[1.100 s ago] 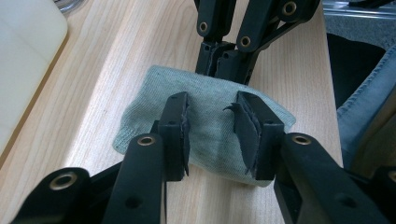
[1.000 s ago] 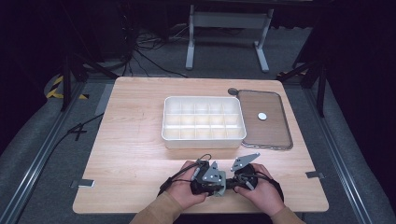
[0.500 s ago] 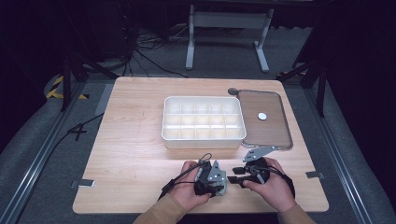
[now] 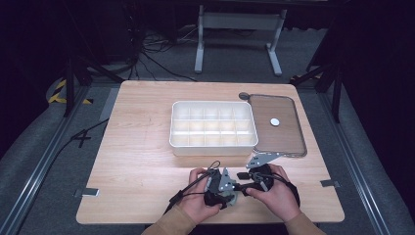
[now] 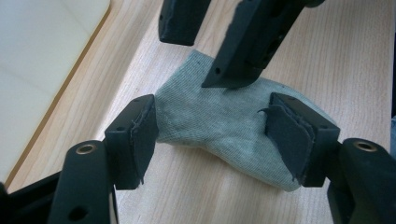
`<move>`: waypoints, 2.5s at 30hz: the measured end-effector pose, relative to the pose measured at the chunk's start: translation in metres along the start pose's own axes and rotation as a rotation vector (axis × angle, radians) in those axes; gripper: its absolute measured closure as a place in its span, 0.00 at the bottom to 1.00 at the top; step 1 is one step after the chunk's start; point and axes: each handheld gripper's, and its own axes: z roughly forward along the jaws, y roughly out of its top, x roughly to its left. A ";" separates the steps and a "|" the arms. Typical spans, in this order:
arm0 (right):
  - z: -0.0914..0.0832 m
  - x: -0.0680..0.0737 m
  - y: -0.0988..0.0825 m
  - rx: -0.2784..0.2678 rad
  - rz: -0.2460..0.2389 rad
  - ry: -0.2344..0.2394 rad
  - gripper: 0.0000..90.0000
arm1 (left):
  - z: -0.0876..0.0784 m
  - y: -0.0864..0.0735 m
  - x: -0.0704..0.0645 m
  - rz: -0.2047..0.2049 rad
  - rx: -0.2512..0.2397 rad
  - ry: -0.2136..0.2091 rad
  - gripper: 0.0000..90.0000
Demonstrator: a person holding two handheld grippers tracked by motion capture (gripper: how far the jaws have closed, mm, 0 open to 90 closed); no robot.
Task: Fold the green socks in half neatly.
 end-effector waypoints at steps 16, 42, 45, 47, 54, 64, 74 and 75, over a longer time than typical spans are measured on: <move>0.018 -0.008 0.003 0.086 0.017 0.029 0.52 | 0.000 -0.003 -0.002 -0.015 -0.007 0.027 0.38; 0.035 -0.007 0.010 0.101 0.085 0.144 0.80 | -0.020 -0.020 0.007 -0.100 0.010 0.085 0.30; 0.032 -0.006 0.010 0.085 0.044 0.126 0.81 | -0.029 -0.025 0.014 -0.124 -0.009 0.096 0.30; 0.029 -0.005 0.011 0.072 0.022 0.108 0.81 | -0.034 -0.029 0.018 -0.139 -0.010 0.104 0.30; 0.014 -0.001 0.014 -0.009 -0.053 0.075 0.82 | -0.055 -0.052 0.033 -0.190 0.007 0.129 0.30; -0.011 0.000 0.030 -0.112 -0.160 0.005 0.81 | -0.082 -0.089 0.061 -0.343 0.009 0.165 0.31; -0.032 -0.009 0.052 -0.090 -0.173 -0.040 0.81 | -0.090 -0.090 0.071 -0.368 0.002 0.154 0.32; -0.032 -0.009 0.052 -0.090 -0.173 -0.040 0.81 | -0.090 -0.090 0.071 -0.368 0.002 0.154 0.32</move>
